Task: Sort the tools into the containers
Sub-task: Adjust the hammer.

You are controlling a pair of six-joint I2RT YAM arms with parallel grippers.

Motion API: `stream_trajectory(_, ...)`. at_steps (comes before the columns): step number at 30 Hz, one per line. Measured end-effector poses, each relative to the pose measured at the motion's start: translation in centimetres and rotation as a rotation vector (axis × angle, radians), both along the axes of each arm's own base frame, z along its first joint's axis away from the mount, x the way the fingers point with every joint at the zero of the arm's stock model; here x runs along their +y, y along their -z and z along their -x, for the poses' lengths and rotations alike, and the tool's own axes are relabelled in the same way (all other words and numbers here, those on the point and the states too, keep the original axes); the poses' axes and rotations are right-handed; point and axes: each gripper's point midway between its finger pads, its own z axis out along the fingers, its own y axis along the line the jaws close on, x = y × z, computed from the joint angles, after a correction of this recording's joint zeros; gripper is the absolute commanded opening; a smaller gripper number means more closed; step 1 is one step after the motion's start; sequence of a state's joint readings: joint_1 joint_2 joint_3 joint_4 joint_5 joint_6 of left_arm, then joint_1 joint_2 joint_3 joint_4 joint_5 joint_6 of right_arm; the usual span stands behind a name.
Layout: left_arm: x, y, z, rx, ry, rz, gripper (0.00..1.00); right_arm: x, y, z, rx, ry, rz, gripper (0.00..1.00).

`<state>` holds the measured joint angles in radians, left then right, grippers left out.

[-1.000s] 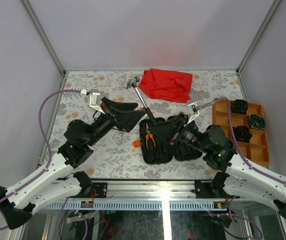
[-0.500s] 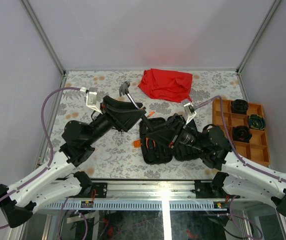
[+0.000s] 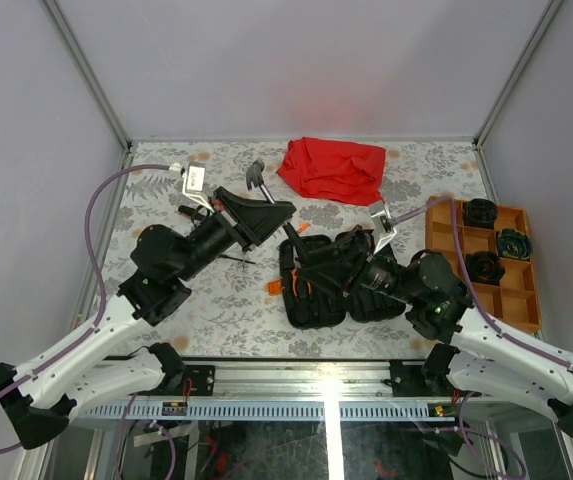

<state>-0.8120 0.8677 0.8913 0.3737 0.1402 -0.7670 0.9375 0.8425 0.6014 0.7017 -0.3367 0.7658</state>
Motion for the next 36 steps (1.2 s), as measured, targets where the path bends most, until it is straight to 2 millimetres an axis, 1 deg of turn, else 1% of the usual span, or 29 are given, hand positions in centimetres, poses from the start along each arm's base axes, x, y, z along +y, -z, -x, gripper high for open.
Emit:
stream_trajectory(2,-0.1,0.8,-0.8,0.035,-0.028,-0.034,0.00,-0.2,0.7,-0.5,-0.014,0.038,0.047,0.62)
stream_trajectory(5,-0.2,2.2,-1.9,0.090,-0.073,-0.093,0.00,-0.5,1.5,-1.3,-0.040,0.095,0.115,0.65)
stream_trajectory(11,-0.3,4.9,-4.3,0.208,-0.166,-0.210,0.00,-0.5,2.9,-3.2,-0.119,0.182,0.276,0.65)
stream_trajectory(13,-0.4,6.2,-5.0,0.247,-0.194,-0.247,0.00,-0.2,3.4,-3.8,-0.139,0.196,0.319,0.62)
stream_trajectory(16,-0.3,8.5,-5.8,0.314,-0.231,-0.303,0.00,0.3,4.9,-5.1,-0.141,0.225,0.392,0.54)
stream_trajectory(18,-0.1,9.7,-6.1,0.346,-0.249,-0.330,0.00,0.7,6.1,-5.9,-0.132,0.242,0.444,0.47)
stream_trajectory(20,0.1,10.5,-6.4,0.375,-0.268,-0.350,0.00,0.9,7.4,-6.6,-0.122,0.257,0.493,0.42)
stream_trajectory(23,0.4,11.1,-6.6,0.396,-0.293,-0.361,0.00,1.0,9.1,-7.5,-0.102,0.282,0.552,0.35)
stream_trajectory(24,0.6,11.3,-6.7,0.402,-0.302,-0.364,0.00,1.0,9.3,-7.6,-0.100,0.286,0.558,0.30)
stream_trajectory(26,0.7,11.5,-6.9,0.412,-0.313,-0.366,0.00,1.0,9.4,-7.7,-0.101,0.290,0.562,0.11)
stream_trajectory(28,0.7,11.7,-7.0,0.419,-0.322,-0.367,0.00,1.0,9.4,-7.6,-0.102,0.291,0.562,0.01)
stream_trajectory(29,0.7,11.8,-7.1,0.421,-0.322,-0.368,0.03,1.0,9.4,-7.7,-0.102,0.292,0.563,0.00)
stream_trajectory(30,0.7,11.8,-7.1,0.422,-0.322,-0.369,0.08,1.0,9.4,-7.7,-0.100,0.293,0.563,0.00)
stream_trajectory(34,0.2,11.9,-6.8,0.418,-0.289,-0.377,0.37,0.8,9.6,-7.5,-0.073,0.298,0.548,0.00)
stream_trajectory(36,-0.3,11.5,-6.4,0.399,-0.254,-0.373,0.51,0.4,9.6,-7.4,-0.040,0.312,0.534,0.00)
